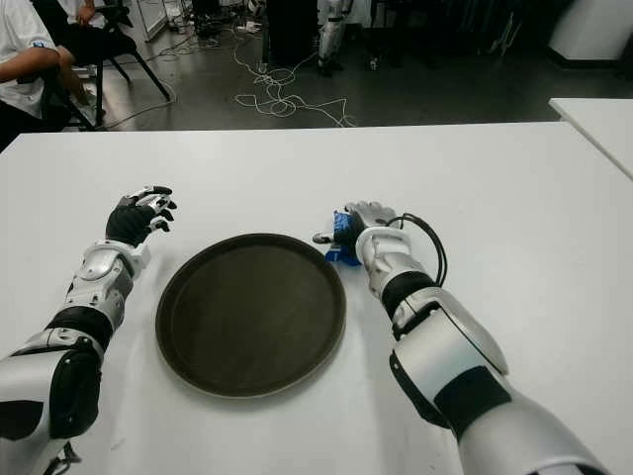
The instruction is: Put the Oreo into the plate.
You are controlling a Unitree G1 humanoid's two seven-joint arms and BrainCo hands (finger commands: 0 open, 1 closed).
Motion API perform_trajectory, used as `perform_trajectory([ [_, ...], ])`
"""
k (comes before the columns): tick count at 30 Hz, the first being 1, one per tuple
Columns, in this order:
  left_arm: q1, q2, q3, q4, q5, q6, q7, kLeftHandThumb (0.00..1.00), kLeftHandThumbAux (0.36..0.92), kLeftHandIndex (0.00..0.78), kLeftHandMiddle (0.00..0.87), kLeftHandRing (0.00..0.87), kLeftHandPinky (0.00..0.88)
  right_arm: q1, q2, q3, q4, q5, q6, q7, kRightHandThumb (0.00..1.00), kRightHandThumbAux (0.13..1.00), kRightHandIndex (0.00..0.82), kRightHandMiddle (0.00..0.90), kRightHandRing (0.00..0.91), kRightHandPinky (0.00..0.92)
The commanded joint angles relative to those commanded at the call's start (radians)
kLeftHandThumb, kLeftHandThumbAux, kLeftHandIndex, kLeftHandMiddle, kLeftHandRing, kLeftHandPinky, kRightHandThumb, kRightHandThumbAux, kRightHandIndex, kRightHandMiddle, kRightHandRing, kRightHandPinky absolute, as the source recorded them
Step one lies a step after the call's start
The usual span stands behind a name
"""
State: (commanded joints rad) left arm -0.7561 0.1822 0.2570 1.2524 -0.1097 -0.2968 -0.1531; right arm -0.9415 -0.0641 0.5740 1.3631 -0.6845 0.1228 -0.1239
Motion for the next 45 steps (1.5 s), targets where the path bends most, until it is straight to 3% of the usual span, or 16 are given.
perform_trajectory([
  [9,0.003,-0.002,-0.001,-0.003,0.0,-0.003,0.002,0.697,0.716,0.425,0.576,0.614,0.661,0.008,-0.001,-0.003,-0.003,0.006,-0.007,-0.034,0.001,0.315,0.057,0.0,0.0,0.0],
  [16,0.005,0.0,-0.003,-0.004,0.003,-0.004,0.003,0.696,0.716,0.425,0.589,0.623,0.667,0.013,0.002,-0.018,-0.005,0.018,-0.005,-0.07,0.0,0.34,0.014,0.0,0.0,0.005],
  [35,0.003,0.004,-0.003,-0.005,0.002,0.008,0.002,0.695,0.718,0.424,0.582,0.622,0.674,0.017,0.005,-0.057,-0.006,0.036,-0.017,-0.109,0.0,0.432,0.044,0.0,0.009,0.047],
  [43,0.003,0.004,-0.001,-0.005,0.0,0.004,-0.002,0.695,0.717,0.424,0.579,0.619,0.666,0.017,0.005,-0.066,-0.006,0.035,-0.02,-0.119,0.009,0.464,0.067,0.0,0.043,0.145],
  [45,0.004,0.004,0.0,-0.005,-0.002,0.005,-0.003,0.696,0.717,0.424,0.577,0.619,0.67,0.015,0.004,-0.073,-0.008,0.039,-0.03,-0.126,0.053,0.501,0.074,0.001,0.049,0.162],
])
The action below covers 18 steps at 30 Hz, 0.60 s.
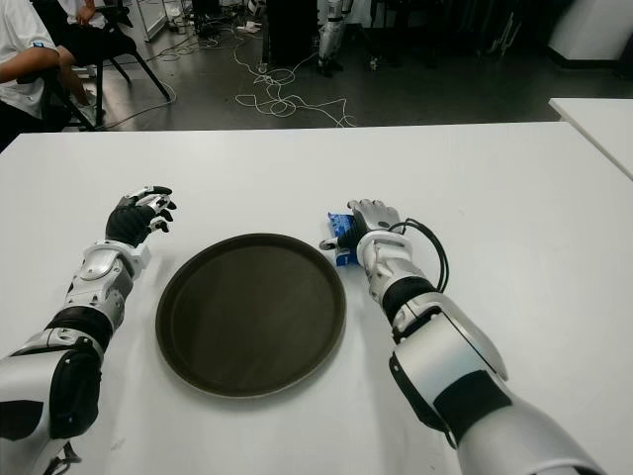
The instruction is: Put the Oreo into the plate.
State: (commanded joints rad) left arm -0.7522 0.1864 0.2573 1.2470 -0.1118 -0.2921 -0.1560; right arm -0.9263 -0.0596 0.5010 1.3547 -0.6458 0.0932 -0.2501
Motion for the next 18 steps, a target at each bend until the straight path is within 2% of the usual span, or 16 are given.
perform_trajectory([
  [4,0.0,0.001,-0.001,0.0,0.0,0.0,-0.002,0.696,0.717,0.425,0.585,0.627,0.678,-0.001,-0.003,-0.014,-0.003,0.006,-0.019,-0.01,0.216,0.63,0.146,0.051,0.107,0.273],
  [5,0.0,0.002,-0.001,0.0,0.0,0.0,-0.002,0.696,0.717,0.425,0.587,0.628,0.679,-0.001,-0.003,-0.018,-0.003,0.008,-0.023,-0.012,0.308,0.65,0.198,0.07,0.123,0.285],
  [6,0.001,0.002,-0.002,-0.001,0.0,0.0,-0.003,0.696,0.717,0.425,0.589,0.629,0.68,0.0,-0.004,-0.022,-0.003,0.01,-0.029,-0.015,0.443,0.677,0.273,0.097,0.146,0.303],
  [8,0.001,0.002,-0.002,-0.002,0.0,-0.001,-0.004,0.696,0.717,0.425,0.59,0.631,0.681,0.001,-0.005,-0.026,-0.003,0.012,-0.036,-0.019,0.592,0.705,0.356,0.172,0.203,0.331],
  [13,0.003,0.001,-0.001,-0.005,-0.003,-0.002,-0.007,0.695,0.717,0.424,0.58,0.622,0.672,0.003,-0.009,-0.038,-0.004,0.014,-0.055,-0.032,0.684,0.719,0.407,0.303,0.275,0.34],
  [18,0.004,0.0,0.002,-0.005,-0.006,-0.002,-0.003,0.696,0.717,0.424,0.575,0.617,0.668,0.0,-0.01,-0.052,-0.003,0.022,-0.058,-0.03,0.7,0.721,0.417,0.321,0.271,0.301],
])
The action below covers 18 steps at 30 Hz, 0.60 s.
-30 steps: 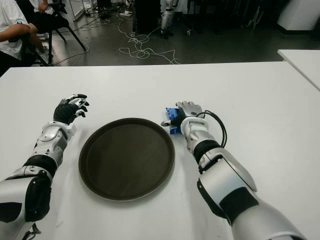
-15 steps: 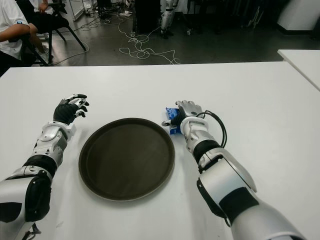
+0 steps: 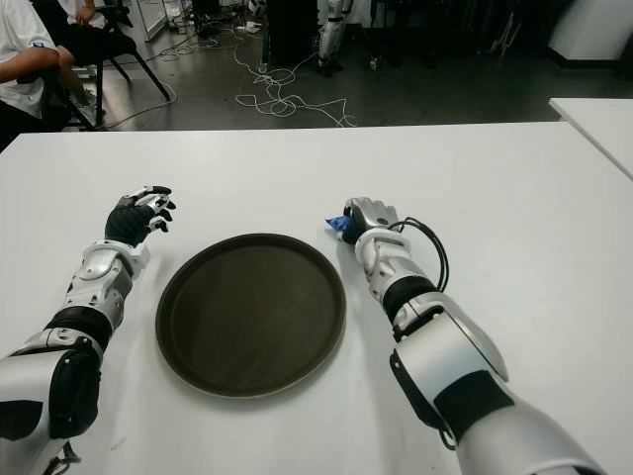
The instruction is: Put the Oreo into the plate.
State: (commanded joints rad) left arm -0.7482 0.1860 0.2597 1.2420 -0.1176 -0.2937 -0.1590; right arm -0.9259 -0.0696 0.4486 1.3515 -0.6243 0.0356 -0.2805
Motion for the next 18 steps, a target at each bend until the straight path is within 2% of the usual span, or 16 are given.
perform_trajectory([
  [5,0.002,-0.002,0.003,-0.002,-0.003,-0.003,0.0,0.696,0.717,0.424,0.576,0.618,0.672,-0.001,-0.003,-0.005,-0.001,0.006,-0.003,0.004,0.705,0.722,0.419,0.309,0.255,0.28],
  [11,0.002,-0.002,0.002,-0.002,-0.001,-0.003,0.001,0.696,0.717,0.424,0.576,0.621,0.675,0.002,-0.01,-0.008,-0.001,0.011,-0.017,0.002,0.71,0.72,0.42,0.252,0.209,0.243],
  [18,0.004,-0.004,0.009,-0.001,-0.009,-0.006,-0.003,0.697,0.717,0.424,0.571,0.614,0.665,0.004,-0.023,-0.011,-0.003,0.013,-0.057,0.009,0.712,0.718,0.42,0.212,0.186,0.237],
])
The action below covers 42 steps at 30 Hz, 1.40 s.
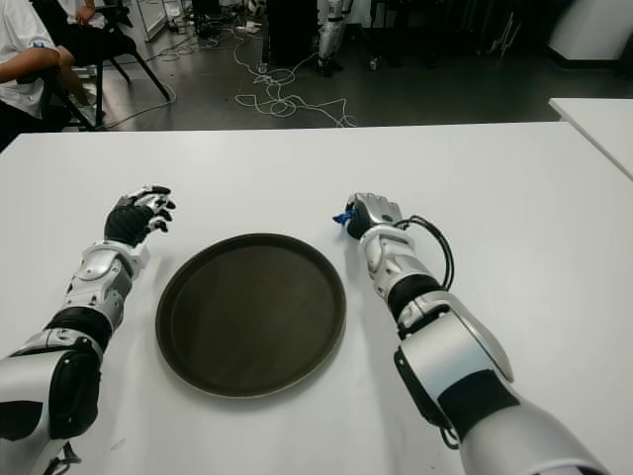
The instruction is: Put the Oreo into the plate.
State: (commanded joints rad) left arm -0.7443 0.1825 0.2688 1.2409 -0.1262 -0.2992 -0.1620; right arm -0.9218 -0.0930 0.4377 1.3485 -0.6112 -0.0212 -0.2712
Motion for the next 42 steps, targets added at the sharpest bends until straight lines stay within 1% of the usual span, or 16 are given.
perform_trajectory([
  [5,0.001,0.0,-0.002,-0.002,0.004,-0.004,0.007,0.696,0.717,0.424,0.578,0.621,0.67,0.001,-0.011,0.004,0.0,-0.005,-0.028,0.008,0.711,0.719,0.418,0.209,0.19,0.247],
  [12,0.001,0.001,-0.007,-0.001,0.01,-0.005,0.013,0.697,0.716,0.424,0.584,0.626,0.671,-0.001,-0.018,0.009,0.001,-0.01,-0.043,0.01,0.71,0.721,0.416,0.22,0.212,0.271],
  [23,0.002,0.002,-0.008,-0.001,0.011,-0.011,0.01,0.697,0.716,0.424,0.583,0.622,0.666,-0.005,-0.021,0.002,0.0,-0.002,-0.056,0.005,0.706,0.723,0.415,0.21,0.209,0.259],
  [42,0.003,0.003,-0.013,-0.001,0.014,-0.015,0.006,0.697,0.716,0.425,0.59,0.628,0.671,-0.018,-0.028,-0.018,-0.007,0.001,-0.078,-0.028,0.705,0.722,0.415,0.232,0.216,0.258],
])
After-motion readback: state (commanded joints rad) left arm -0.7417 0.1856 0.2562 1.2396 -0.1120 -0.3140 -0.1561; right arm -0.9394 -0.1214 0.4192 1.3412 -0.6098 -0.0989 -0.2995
